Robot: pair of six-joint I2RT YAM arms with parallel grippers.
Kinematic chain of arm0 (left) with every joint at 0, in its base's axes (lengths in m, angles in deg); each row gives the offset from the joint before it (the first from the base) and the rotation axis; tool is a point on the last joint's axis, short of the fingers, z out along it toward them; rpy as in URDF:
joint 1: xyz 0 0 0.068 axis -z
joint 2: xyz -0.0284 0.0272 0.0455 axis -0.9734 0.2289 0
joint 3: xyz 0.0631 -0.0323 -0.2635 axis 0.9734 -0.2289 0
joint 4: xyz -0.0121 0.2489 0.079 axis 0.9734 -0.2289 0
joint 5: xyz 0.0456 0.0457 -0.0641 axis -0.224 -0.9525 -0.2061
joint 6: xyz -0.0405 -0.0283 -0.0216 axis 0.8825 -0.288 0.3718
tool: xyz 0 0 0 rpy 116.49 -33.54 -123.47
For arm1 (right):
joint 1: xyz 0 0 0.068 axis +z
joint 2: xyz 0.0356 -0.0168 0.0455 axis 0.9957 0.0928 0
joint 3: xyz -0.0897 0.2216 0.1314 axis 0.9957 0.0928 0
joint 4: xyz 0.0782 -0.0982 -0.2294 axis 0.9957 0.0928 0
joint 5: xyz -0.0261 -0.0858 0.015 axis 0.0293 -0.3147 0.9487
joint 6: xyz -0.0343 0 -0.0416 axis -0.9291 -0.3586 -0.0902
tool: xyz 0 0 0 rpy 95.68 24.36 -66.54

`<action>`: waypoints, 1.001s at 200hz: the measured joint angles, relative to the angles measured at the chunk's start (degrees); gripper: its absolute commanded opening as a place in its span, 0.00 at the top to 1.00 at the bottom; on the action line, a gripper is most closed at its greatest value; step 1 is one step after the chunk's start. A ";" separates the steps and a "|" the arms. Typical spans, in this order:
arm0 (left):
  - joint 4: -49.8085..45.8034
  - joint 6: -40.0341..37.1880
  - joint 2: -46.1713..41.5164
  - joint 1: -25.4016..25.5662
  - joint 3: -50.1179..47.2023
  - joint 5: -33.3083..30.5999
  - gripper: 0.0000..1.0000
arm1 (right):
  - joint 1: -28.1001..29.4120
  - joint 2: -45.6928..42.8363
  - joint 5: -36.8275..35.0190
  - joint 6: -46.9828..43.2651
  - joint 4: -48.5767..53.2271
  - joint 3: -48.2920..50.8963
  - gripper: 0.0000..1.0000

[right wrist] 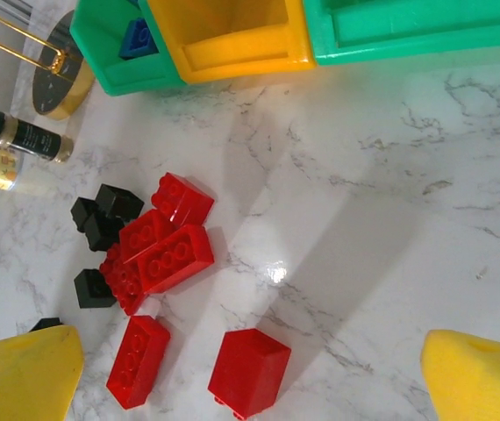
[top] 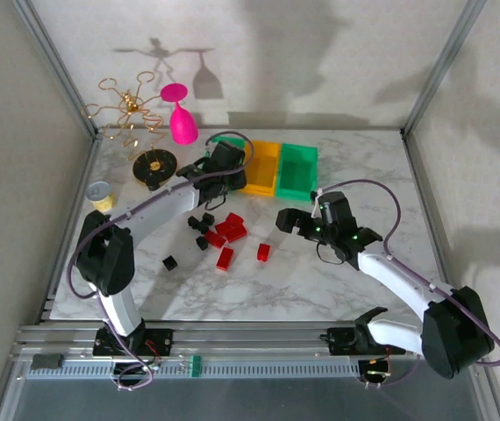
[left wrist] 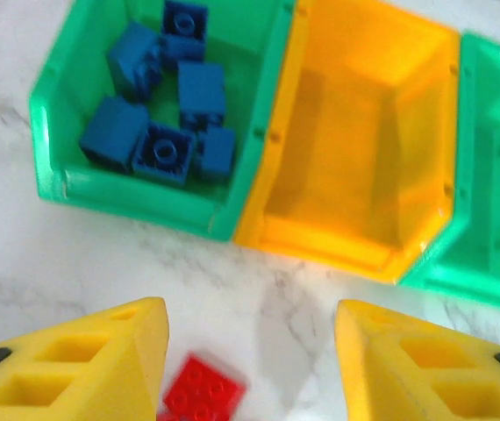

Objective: Sort the legos into containers by color
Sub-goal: Place the lego in the container, then pick up the lego from the middle-left of the table.

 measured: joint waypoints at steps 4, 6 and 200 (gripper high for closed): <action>0.17 0.24 -0.46 0.72 -0.85 0.13 0.47 | 0.00 -0.46 0.02 0.00 0.37 0.17 0.01; 0.17 0.37 -0.66 0.98 -1.22 0.15 0.47 | 0.00 -0.66 0.02 -0.02 0.57 0.26 0.01; -1.31 8.50 4.61 22.93 -13.81 3.56 0.36 | -0.07 -12.52 -0.70 3.67 10.32 12.17 0.01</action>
